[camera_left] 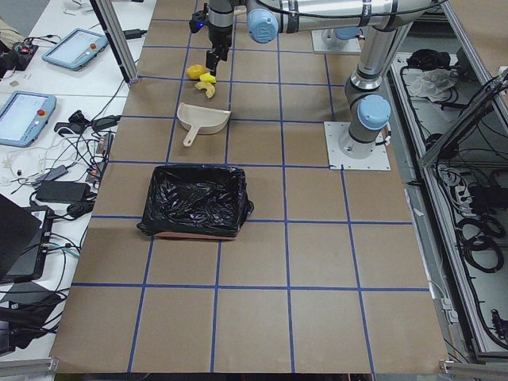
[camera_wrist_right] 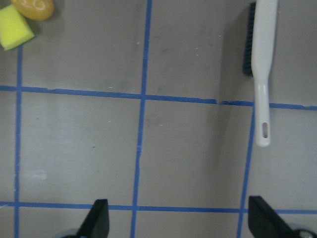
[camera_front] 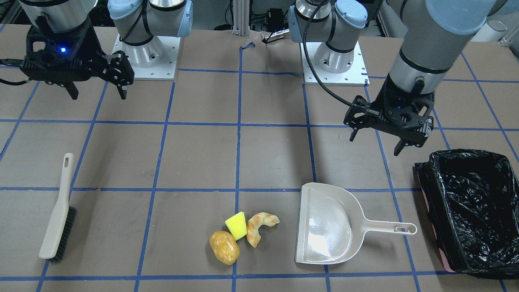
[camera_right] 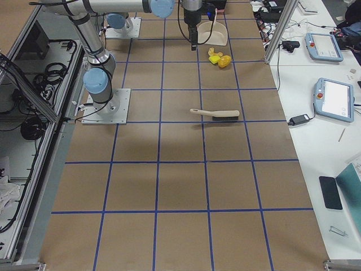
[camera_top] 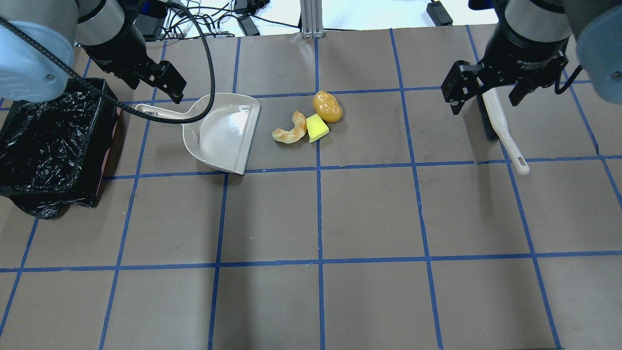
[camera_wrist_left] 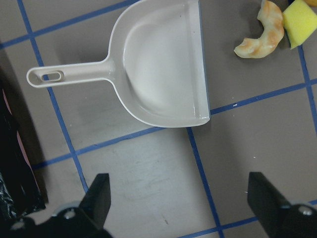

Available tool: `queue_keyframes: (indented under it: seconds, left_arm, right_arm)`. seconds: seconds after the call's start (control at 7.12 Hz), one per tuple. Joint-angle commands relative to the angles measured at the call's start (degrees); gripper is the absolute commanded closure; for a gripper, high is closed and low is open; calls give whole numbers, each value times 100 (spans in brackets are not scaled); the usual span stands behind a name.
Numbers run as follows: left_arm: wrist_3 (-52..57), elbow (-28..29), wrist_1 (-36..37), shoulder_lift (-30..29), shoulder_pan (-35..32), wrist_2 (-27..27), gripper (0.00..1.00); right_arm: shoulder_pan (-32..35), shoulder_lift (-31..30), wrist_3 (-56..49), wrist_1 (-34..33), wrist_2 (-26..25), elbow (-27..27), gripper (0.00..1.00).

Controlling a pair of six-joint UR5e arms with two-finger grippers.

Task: Sweep and dump trash into bin
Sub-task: 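Grasp the white dustpan handle with the left gripper while the right grasps the brush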

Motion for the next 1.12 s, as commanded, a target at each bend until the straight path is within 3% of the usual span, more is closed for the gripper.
queue_keyframes:
  seconds: [0.0,0.28,0.7,0.84,0.98]
  left_arm:
    - [2366,-98,109,-171,756,-58,0]
    - [4537,24,388,-609,812,-32,0]
    - [5381,156,733,-1408,803,353,0]
    - [6271,252,1186,-1568,760,311,0]
    - [6454,262,1321,-1682,768,267,0]
  right_arm:
    - [-798,195,-40,-262,-337,214,2]
    - [-1267,415,-844,-851,-381,731,1]
    - [-1943,836,-1435,-1275,180,1050,2]
    - [-2041,1116,-1734,-1310,173,1059,2]
    - [-2051,1363,-2076,-1606,112,1059,2]
